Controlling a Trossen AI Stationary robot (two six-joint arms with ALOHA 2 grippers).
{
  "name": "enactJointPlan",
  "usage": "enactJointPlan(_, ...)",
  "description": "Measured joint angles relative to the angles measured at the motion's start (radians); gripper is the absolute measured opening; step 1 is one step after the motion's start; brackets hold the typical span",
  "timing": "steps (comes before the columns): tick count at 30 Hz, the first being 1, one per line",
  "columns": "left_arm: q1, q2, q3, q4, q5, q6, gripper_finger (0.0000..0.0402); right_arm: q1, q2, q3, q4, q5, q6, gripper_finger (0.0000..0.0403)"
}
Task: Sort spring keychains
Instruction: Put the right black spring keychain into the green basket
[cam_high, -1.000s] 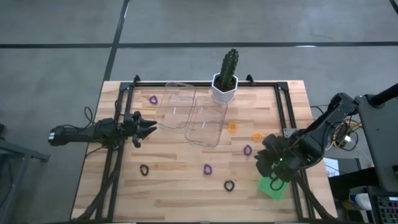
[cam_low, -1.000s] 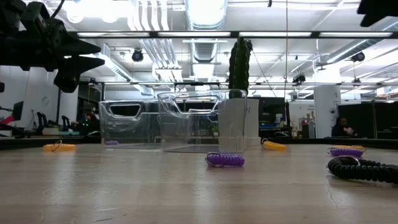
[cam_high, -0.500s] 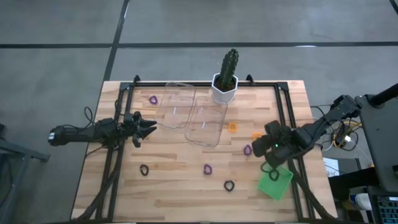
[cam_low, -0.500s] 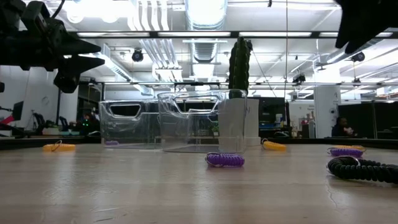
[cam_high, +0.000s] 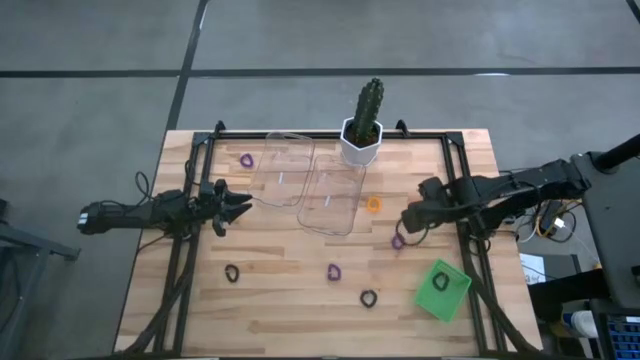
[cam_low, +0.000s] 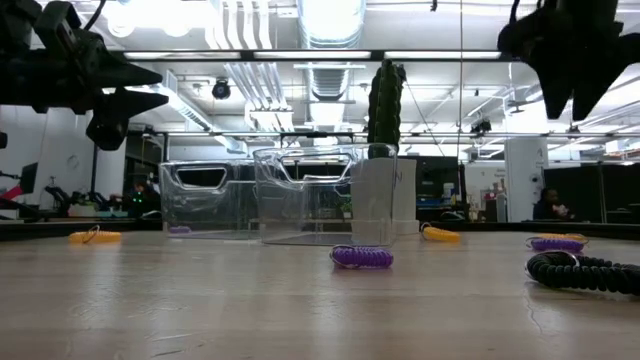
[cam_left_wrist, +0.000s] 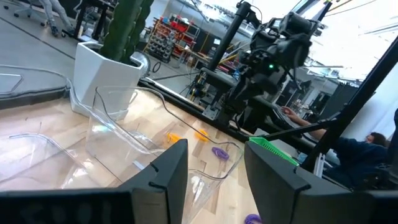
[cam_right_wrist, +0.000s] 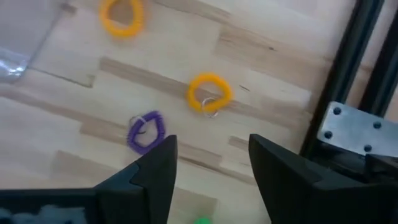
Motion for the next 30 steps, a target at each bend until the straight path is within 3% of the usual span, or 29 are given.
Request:
enactJointPlan(12, 0.000, 0.000, 0.000, 0.000, 0.000, -0.042, 0.0151, -0.131, 0.002, -0.146, 0.016, -0.127, 0.035, 0.0217)
enactJointPlan(24, 0.000, 0.000, 0.000, 0.000, -0.016, -0.071, 0.0151, -0.177, 0.004, -0.267, 0.313, -0.129, 0.040, 0.0217)
enactJointPlan(30, 0.000, 0.000, 0.000, 0.000, -0.054, -0.073, 0.0151, -0.209, 0.008, -0.274, 0.339, -0.112, 0.032, 0.0217)
